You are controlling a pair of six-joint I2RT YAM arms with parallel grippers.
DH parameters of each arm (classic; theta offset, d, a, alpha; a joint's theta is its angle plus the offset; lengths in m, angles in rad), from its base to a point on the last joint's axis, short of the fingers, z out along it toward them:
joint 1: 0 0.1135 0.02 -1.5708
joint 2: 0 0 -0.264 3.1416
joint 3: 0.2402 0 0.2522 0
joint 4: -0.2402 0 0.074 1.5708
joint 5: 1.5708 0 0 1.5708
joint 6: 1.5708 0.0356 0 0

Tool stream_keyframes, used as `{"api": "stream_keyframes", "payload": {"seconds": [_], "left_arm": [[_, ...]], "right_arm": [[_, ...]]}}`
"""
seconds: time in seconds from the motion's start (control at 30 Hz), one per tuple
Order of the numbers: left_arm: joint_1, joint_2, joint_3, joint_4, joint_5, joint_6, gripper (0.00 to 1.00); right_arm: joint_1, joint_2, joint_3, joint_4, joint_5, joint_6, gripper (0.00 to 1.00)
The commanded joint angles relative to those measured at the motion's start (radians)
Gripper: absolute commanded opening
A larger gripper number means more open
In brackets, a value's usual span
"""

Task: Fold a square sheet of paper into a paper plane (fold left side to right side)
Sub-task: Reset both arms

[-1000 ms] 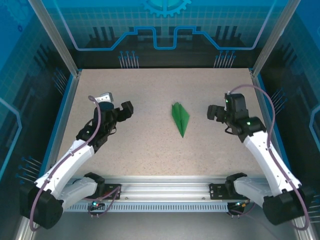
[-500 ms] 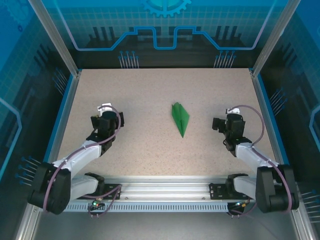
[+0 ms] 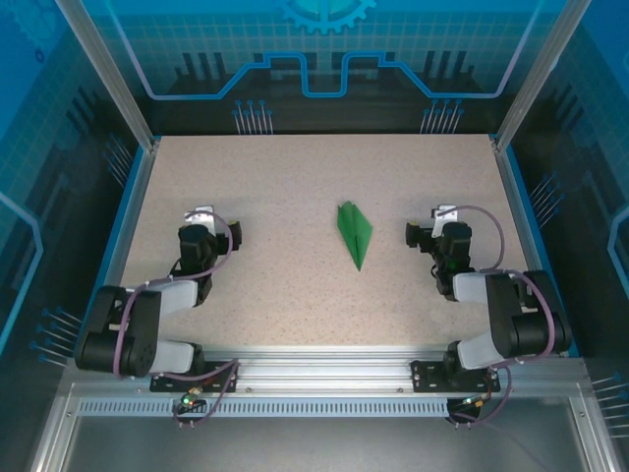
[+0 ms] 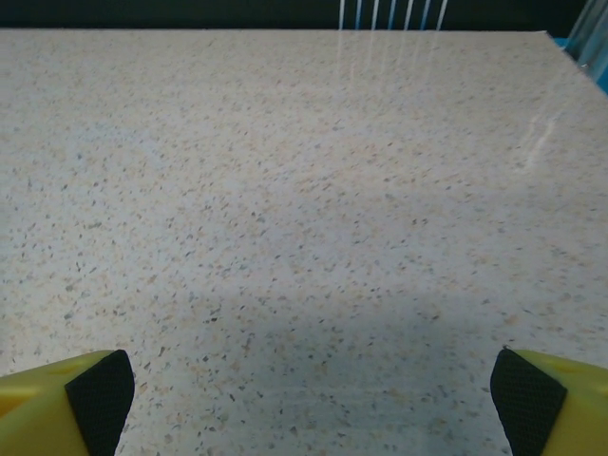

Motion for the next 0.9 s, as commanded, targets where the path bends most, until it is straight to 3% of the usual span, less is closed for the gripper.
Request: {"api": "stream_keyframes", "payload": {"seconds": [0.0,0.07,0.17,0.87], "left_arm": [[0.021,0.072,-0.017,0.174,0.125,0.016,0.99],[0.025,0.125,-0.012,0.221,0.149,0.027,0.99],[0.04,0.124,0.05,0.092,0.229,0.041,0.99],[0.049,0.129,0.077,0.051,0.199,0.019,0.99]], "right_arm": [[-0.014,0.019,0.042,0.031,-0.085,-0.043,1.0],[-0.013,0.021,0.047,0.022,-0.087,-0.046,1.0],[-0.011,0.022,0.047,0.02,-0.082,-0.047,1.0],[0.015,0.027,0.07,-0.016,-0.085,-0.086,1.0]]}}
